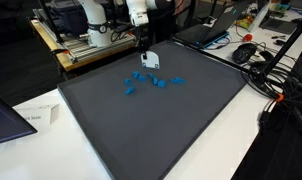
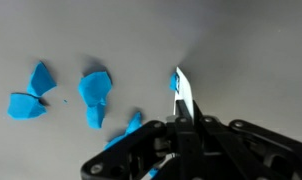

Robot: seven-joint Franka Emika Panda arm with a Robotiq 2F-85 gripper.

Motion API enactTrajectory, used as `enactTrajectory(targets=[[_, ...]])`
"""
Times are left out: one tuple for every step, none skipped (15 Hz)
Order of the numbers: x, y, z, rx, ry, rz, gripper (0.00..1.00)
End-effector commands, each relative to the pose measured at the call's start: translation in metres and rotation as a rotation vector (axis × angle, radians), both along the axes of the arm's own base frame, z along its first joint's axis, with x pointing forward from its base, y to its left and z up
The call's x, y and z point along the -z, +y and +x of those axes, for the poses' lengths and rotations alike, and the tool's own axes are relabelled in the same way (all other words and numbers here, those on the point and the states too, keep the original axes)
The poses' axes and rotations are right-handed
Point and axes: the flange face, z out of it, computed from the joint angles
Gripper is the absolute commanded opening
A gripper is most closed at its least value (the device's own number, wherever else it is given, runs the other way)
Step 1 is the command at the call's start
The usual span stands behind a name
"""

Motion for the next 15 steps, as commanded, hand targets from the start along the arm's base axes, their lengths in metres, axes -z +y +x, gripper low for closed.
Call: enactTrajectory(targets=[[-0.006, 0.01, 0.002, -0.013, 0.029, -0.03, 0.01], [-0.013, 0.013, 0.003, -0.018, 0.033, -0.046, 0.01], [-0.02, 0.017, 0.004, -0.032, 0.041, -0.055, 0.01], [-0.028, 0.021, 0.006, -0.047, 0.047, -0.063, 0.01], [-0.036, 0.027, 0.009, -0.065, 0.054, -0.066, 0.01], [-0.044, 0.034, 0.013, -0.094, 0.061, -0.066, 0.01], [-0.055, 0.04, 0.017, -0.117, 0.067, -0.07, 0.01], [-0.067, 0.046, 0.022, -0.144, 0.074, -0.066, 0.01], [-0.082, 0.051, 0.028, -0.166, 0.08, -0.073, 0.01], [-0.097, 0.054, 0.034, -0.192, 0.088, -0.078, 0.01], [-0.113, 0.056, 0.04, -0.219, 0.099, -0.088, 0.01], [-0.132, 0.055, 0.048, -0.24, 0.109, -0.102, 0.01], [-0.15, 0.052, 0.056, -0.262, 0.123, -0.107, 0.01], [-0.164, 0.047, 0.062, -0.284, 0.125, -0.114, 0.01], [-0.176, 0.043, 0.066, -0.307, 0.136, -0.117, 0.01]])
